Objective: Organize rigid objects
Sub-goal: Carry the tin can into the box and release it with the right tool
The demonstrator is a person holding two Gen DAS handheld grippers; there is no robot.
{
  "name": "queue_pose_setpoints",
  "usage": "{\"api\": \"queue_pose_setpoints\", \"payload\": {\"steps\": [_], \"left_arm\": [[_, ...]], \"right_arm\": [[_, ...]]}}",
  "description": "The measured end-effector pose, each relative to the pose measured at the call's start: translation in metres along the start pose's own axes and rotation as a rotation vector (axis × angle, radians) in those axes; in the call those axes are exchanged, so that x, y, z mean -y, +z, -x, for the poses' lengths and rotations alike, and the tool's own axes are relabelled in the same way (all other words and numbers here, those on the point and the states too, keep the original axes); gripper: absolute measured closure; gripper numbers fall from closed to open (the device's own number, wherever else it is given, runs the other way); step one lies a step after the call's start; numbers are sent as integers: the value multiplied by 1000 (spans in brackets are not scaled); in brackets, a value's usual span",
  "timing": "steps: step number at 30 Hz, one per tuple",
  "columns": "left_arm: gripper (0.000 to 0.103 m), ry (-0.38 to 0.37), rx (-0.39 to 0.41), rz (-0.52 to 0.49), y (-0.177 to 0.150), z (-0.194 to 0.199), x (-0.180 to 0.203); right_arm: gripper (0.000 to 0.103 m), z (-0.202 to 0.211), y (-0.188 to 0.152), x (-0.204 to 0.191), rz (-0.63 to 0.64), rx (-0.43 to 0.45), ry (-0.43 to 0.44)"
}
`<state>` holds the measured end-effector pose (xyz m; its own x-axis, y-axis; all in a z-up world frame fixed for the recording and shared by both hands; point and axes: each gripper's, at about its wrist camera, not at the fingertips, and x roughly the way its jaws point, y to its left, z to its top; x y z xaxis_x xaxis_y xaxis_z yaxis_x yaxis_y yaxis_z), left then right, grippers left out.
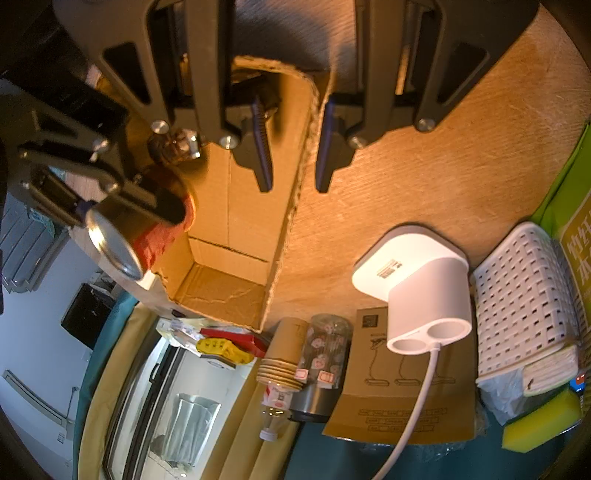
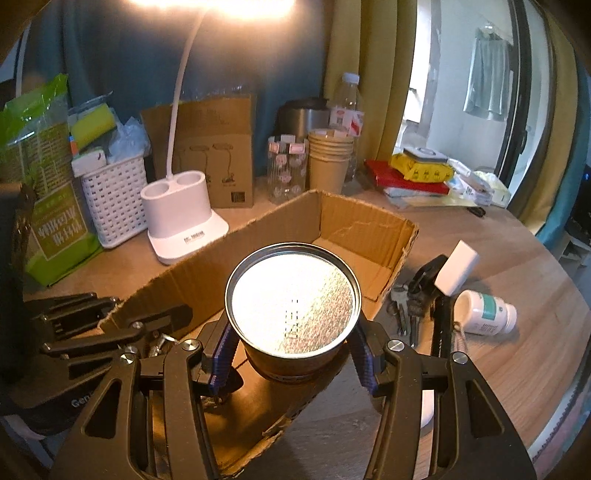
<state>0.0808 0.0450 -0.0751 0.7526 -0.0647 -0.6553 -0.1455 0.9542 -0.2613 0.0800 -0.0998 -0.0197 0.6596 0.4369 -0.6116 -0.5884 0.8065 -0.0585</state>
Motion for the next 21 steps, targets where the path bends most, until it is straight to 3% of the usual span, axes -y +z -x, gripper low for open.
{"api": "queue_pose_setpoints", "payload": {"steps": [7,11,21], "left_arm": [[78,1,0,0,0,0,-1],[78,2,0,-1,0,-1,-1],[78,2,-1,1,0,-2,-1]], "right_arm": [[45,-1,-3,-3,30,-10,-21],[38,-1,-3,-6,52,-22,-12],[37,6,-4,-5,41,-8,-5]]}}
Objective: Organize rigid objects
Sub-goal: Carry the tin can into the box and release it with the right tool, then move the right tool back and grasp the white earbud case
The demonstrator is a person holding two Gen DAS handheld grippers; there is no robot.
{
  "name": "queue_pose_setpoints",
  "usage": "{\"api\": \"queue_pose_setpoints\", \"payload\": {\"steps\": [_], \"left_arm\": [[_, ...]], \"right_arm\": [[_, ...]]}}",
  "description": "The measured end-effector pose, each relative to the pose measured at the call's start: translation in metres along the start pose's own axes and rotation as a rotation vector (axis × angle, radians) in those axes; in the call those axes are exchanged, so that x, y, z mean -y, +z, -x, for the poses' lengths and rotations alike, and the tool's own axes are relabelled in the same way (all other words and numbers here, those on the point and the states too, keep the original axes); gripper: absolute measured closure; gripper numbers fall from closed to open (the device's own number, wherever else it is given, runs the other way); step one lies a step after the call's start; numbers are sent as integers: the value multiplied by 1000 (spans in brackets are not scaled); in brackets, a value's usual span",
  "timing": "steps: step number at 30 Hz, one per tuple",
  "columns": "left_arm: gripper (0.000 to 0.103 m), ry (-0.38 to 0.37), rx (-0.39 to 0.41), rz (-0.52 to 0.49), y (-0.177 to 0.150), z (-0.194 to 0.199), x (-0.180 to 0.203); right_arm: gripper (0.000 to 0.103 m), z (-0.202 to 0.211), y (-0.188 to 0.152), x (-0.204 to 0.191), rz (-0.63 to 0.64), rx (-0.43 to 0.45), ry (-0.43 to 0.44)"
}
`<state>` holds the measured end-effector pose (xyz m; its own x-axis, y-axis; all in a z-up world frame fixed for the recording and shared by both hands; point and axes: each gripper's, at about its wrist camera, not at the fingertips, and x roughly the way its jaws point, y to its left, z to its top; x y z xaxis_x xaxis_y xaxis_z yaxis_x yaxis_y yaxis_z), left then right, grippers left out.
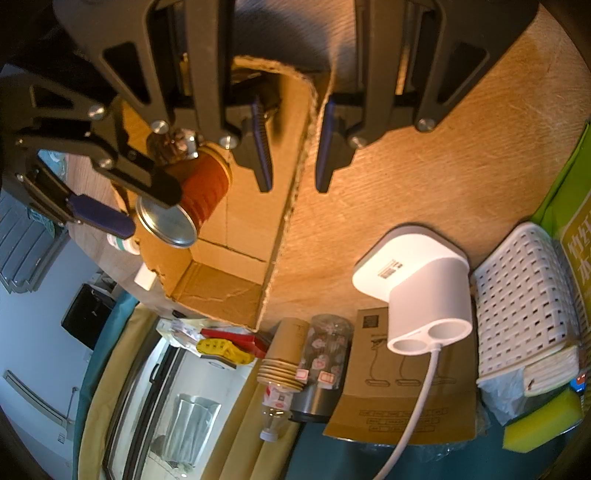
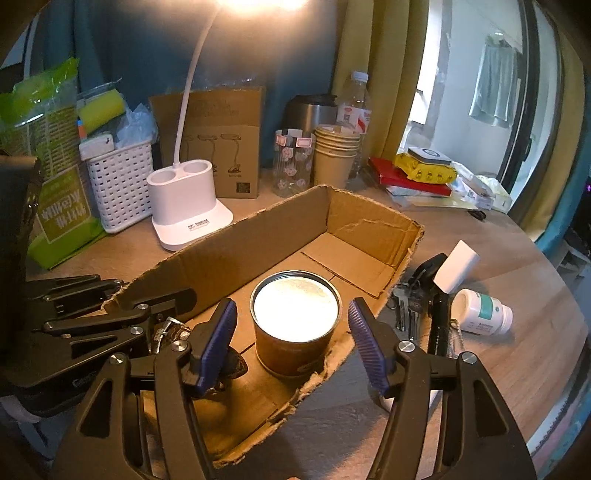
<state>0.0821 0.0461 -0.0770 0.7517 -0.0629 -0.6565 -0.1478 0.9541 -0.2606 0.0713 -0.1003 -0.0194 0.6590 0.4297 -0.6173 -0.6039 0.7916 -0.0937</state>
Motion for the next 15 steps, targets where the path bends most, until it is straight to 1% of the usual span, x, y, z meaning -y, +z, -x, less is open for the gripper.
{"api": "queue_pose_setpoints", "payload": {"steps": [15], "left_arm": [[77,1,0,1,0,-1,-1]], "right_arm": [[36,21,-3,32,-85,37,-34]]}}
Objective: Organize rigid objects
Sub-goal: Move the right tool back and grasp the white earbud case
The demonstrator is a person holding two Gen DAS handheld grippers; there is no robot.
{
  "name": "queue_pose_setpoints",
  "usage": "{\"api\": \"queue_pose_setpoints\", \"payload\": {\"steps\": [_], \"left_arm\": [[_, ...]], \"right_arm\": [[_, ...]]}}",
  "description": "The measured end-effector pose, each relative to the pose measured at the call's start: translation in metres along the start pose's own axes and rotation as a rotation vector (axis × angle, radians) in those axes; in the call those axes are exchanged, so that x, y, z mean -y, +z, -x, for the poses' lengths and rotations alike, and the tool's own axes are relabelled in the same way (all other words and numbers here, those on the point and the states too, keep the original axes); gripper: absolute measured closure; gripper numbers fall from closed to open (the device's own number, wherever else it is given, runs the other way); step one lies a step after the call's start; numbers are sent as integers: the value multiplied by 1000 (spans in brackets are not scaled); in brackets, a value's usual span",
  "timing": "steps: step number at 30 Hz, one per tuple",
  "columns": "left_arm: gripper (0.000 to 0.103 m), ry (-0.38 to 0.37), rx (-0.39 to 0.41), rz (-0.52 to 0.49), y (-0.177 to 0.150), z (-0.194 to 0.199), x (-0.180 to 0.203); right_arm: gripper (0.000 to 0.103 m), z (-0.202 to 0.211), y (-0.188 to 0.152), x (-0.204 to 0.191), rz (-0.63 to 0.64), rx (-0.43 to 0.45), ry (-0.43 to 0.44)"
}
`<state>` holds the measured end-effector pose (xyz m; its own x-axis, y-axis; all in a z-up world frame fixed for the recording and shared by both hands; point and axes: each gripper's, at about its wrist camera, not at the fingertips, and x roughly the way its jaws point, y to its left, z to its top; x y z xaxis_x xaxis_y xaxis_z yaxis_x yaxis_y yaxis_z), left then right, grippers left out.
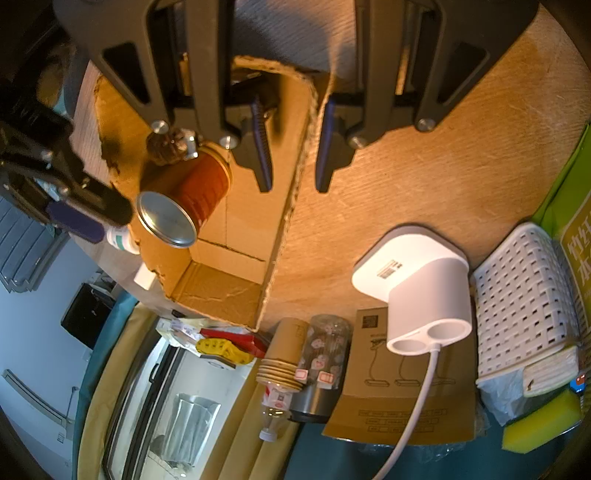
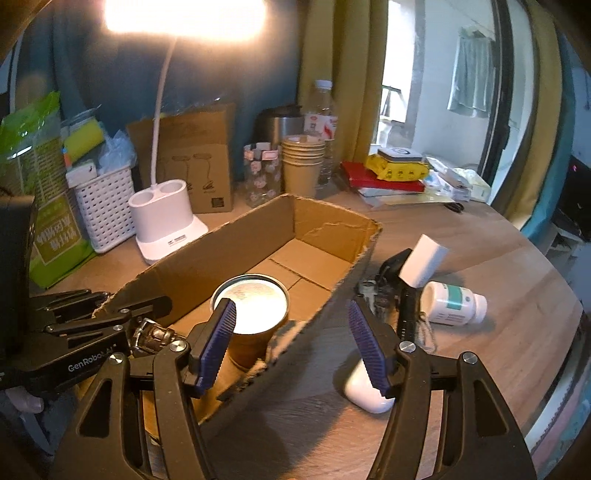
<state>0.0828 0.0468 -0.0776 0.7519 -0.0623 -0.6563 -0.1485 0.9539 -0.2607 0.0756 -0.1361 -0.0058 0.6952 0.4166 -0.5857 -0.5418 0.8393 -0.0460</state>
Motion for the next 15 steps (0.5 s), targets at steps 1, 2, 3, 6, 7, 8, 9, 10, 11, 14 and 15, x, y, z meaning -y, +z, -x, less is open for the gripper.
{"api": "queue_pose_setpoints", "payload": {"steps": [1,2,3,6,7,8,9,10,11,14,15], "left_arm": [[77,0,0,0,0,1,0],[77,0,0,0,0,1,0],[77,0,0,0,0,1,0],[77,0,0,-1,0,1,0],[77,0,0,-1,0,1,0],[77,0,0,-1,0,0,0],[77,0,0,-1,0,1,0],[77,0,0,-1,0,0,0],[77,0,0,-1,0,1,0],[77,0,0,-1,0,1,0],[77,0,0,-1,0,1,0]], "right_arm": [[36,1,0,2,-4,4,-4],[36,3,0,4,-7,6,-8],[36,4,1,6,-12,10,-12],[36,10,1,16,-34,21,-30],[36,11,0,20,-42,23,-38],[36,12,0,24,-50,25,-44],[36,14,-1,28,-59,26,-52],[36,14,-2,31,-64,25,-56],[36,15,-3,34,-70,24,-62],[36,13,-8,43,-89,13,-78],[36,13,-10,46,-96,10,-82]]}}
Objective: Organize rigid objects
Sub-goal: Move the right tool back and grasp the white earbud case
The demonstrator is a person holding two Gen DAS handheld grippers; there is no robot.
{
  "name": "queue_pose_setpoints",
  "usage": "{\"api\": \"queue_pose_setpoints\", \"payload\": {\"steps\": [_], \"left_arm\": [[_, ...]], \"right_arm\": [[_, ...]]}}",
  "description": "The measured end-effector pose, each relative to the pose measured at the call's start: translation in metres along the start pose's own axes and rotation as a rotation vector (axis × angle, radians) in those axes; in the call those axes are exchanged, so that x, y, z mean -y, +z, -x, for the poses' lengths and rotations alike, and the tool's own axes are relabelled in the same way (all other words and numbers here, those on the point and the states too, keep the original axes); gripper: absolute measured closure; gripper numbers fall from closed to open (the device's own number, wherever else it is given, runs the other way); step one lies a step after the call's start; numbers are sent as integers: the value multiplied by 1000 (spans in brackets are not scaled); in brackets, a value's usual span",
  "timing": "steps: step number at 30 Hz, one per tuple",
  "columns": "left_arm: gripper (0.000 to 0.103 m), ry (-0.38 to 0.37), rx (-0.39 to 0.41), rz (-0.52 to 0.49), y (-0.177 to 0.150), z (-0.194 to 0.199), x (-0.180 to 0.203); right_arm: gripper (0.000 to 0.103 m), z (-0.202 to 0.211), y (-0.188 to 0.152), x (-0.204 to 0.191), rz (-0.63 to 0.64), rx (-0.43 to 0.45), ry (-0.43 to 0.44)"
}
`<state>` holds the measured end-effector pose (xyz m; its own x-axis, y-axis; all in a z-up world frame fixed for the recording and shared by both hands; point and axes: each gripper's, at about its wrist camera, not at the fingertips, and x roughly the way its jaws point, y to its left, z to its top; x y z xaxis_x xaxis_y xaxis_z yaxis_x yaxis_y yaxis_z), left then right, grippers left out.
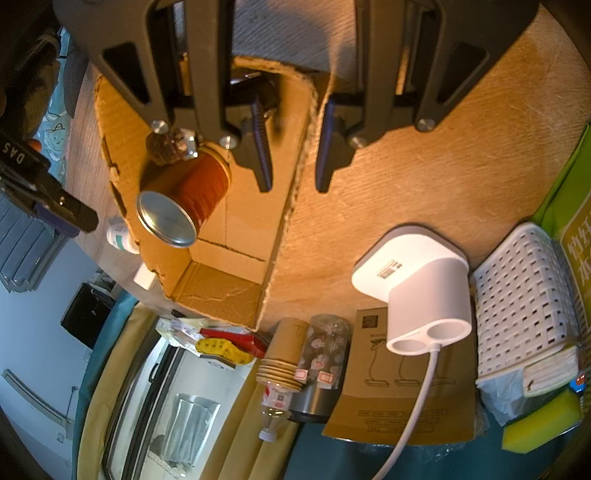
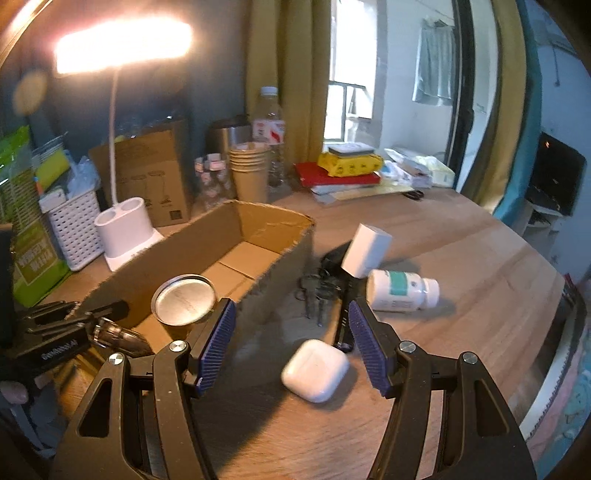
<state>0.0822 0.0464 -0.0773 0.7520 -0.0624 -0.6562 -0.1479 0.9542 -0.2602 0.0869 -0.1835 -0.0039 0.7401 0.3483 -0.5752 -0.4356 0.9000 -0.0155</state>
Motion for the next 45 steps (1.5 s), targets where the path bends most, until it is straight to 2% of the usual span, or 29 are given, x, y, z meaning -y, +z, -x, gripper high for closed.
{"api": "queue_pose_setpoints", "payload": {"steps": [8,23,31,45], "left_arm": [[77,0,0,0,0,0,0],[77,0,0,0,0,0,0],[77,0,0,-1,0,0,0],[77,0,1,-1,0,0,0]], "right_arm": [[36,-8,-12,15,-30,-33,-24],[36,-32,-26,18,-42,-92,-22],[36,-50,-35,18,-60,-155,-38],[36,-65,-38,17,-59,-199,-35]]}}
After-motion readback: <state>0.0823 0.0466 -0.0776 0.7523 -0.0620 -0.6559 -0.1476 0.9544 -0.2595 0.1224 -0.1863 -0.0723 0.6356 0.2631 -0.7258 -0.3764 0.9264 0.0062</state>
